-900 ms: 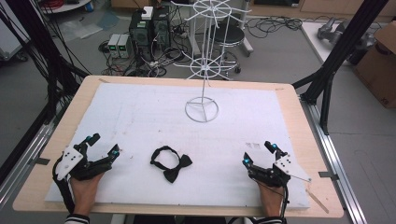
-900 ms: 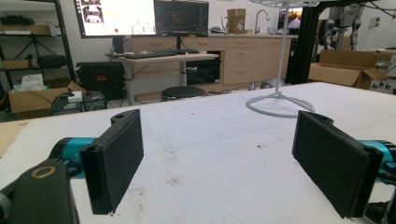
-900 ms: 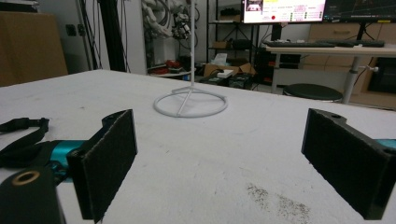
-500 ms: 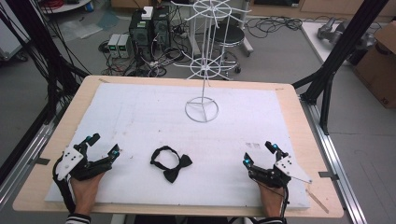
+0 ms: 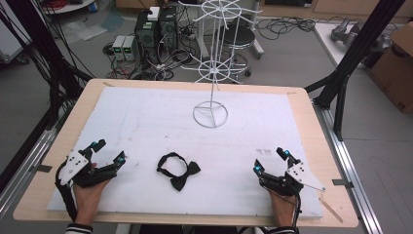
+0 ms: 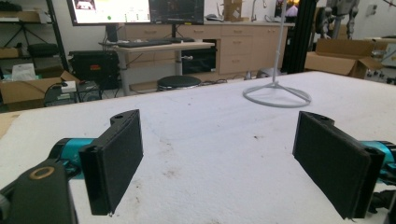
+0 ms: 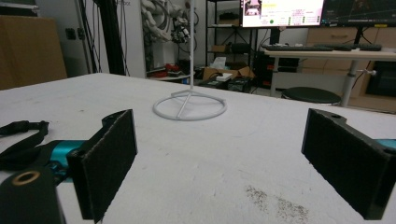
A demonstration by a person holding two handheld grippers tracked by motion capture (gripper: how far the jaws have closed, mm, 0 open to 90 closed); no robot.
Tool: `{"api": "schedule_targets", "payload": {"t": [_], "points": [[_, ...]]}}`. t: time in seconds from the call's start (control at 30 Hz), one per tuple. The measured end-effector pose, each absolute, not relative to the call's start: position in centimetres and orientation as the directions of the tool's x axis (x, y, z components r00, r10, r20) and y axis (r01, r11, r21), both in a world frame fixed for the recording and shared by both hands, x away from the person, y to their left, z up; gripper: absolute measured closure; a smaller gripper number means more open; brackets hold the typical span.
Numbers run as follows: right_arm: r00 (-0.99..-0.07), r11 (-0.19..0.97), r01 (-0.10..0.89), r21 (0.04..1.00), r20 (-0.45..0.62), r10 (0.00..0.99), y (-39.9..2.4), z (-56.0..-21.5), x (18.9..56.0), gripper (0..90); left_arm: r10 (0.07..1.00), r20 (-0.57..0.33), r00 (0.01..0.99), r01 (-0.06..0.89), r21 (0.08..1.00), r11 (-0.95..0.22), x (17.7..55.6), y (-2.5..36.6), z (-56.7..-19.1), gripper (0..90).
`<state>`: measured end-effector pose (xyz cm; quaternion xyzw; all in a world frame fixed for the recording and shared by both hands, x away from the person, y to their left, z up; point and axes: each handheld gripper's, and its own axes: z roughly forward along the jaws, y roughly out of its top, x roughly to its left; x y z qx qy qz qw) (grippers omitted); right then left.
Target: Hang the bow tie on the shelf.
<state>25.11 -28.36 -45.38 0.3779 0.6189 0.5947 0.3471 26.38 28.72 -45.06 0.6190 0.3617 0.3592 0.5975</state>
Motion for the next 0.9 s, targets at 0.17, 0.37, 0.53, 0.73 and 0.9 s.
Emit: {"api": "schedule_targets", "payload": {"t": [0.17, 0.37, 0.53, 0.73, 0.9], "points": [[-0.472, 0.007, 0.06, 0.998, 0.023, 0.881, -28.4, -45.4, 25.2, 9.4, 0.857, 0.002, 0.516, 0.037, 0.999, -0.025, 26.3, 28.5, -43.9, 17.2], [-0.471, 0.007, 0.061, 0.998, 0.022, 0.882, -28.4, -45.4, 25.2, 9.5, 0.808, -0.001, 0.589, 0.087, 0.994, -0.062, 26.3, 27.4, -42.4, 17.0], [-0.47, 0.007, 0.063, 0.998, 0.024, 0.882, -28.4, -45.4, 25.2, 9.5, 0.758, 0.018, 0.652, 0.116, 0.985, -0.124, 26.5, 25.9, -41.2, 16.7], [-0.469, 0.008, 0.066, 0.998, 0.024, 0.883, -28.4, -45.3, 25.3, 9.5, 0.695, 0.074, 0.715, 0.075, 0.981, -0.181, 26.4, 23.6, -39.4, 16.8], [-0.467, 0.007, 0.069, 0.998, 0.026, 0.884, -28.3, -45.3, 25.2, 9.5, 0.645, 0.076, 0.76, 0.091, 0.971, -0.222, 26.4, 21.6, -38.1, 17.4]]}}
